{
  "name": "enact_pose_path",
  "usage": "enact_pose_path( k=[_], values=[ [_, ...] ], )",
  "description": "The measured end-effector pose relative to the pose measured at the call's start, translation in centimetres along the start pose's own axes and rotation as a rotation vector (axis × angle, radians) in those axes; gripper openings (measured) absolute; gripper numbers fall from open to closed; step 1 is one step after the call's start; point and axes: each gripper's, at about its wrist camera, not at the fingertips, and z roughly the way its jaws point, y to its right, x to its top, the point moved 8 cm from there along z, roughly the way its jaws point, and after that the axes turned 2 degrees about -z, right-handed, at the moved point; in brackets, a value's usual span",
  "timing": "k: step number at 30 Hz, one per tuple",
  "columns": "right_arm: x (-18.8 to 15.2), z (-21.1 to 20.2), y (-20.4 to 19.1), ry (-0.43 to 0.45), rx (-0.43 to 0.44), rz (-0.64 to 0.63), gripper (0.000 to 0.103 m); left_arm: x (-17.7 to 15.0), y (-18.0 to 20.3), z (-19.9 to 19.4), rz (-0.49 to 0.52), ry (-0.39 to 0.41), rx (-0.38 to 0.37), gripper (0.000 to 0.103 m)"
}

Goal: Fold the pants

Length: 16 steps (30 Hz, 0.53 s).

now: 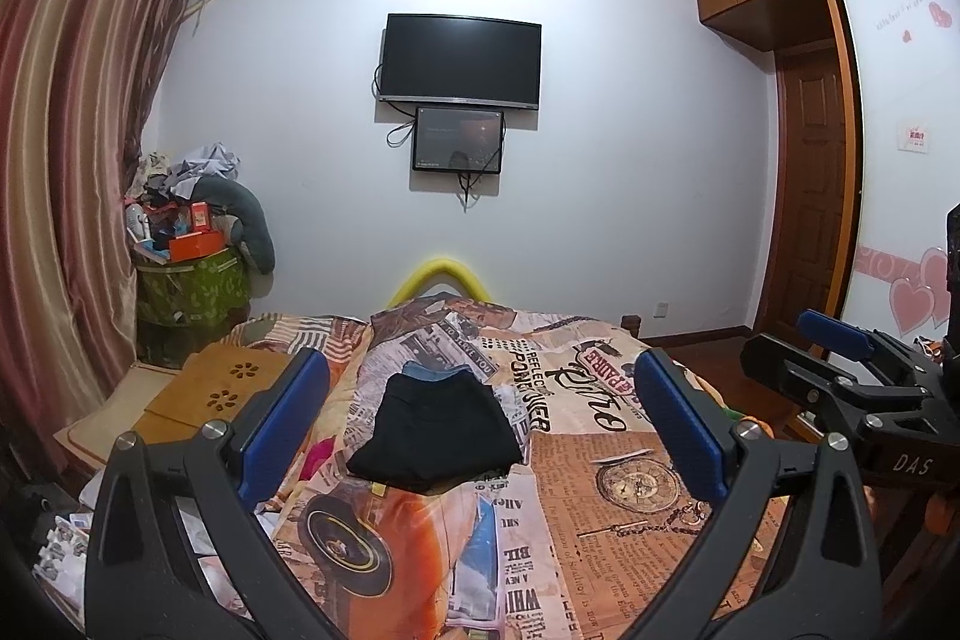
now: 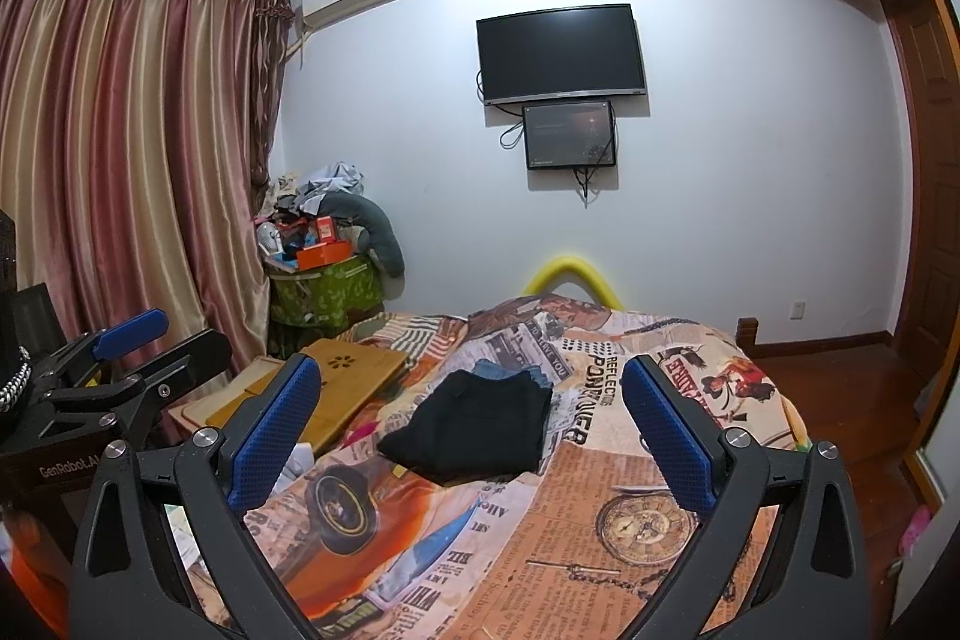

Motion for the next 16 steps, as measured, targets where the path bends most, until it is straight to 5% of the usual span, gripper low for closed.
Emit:
enact_pose_path(
  k=[16],
  values=[
    [-0.09,0.06,-0.08,-0.007,0.001,0.0,0.1,-0.36,0.18,0.3,0.004,-0.004,-0.003,0.103]
  ],
)
